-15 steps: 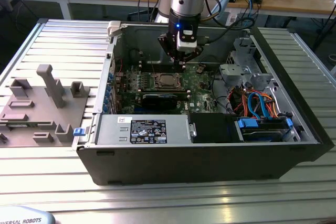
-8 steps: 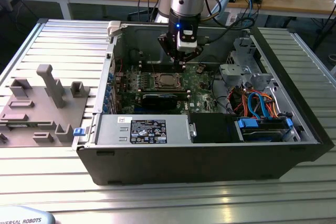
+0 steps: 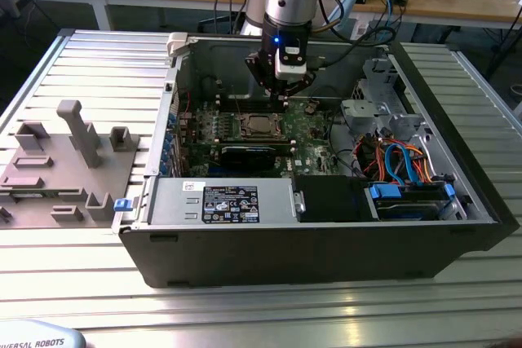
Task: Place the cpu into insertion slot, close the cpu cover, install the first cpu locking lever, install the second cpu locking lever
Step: 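Install the first cpu locking lever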
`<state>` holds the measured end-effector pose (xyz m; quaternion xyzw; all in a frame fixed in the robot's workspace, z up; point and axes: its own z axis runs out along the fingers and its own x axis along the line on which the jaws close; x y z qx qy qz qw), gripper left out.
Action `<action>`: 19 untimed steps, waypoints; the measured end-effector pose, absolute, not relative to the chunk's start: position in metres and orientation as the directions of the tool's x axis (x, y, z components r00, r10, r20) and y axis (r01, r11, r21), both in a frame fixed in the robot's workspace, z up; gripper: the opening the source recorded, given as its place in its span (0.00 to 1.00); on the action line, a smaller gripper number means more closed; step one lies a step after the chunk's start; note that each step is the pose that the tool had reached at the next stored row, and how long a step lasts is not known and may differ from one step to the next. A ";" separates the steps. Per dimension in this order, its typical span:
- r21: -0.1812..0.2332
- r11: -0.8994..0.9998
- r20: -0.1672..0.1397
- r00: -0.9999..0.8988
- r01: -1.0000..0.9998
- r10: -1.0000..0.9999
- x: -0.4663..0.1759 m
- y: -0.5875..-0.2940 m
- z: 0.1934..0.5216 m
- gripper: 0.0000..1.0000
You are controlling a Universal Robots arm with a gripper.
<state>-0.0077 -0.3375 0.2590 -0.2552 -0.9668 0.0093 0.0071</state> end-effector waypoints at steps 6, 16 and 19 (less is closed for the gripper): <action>-0.022 0.872 0.009 -0.872 0.489 0.490 -0.008 -0.337 0.259 0.11; -0.022 0.876 0.009 -0.876 0.482 0.483 -0.008 -0.337 0.259 0.11; -0.022 0.877 0.009 -0.877 0.479 0.480 -0.008 -0.337 0.259 0.11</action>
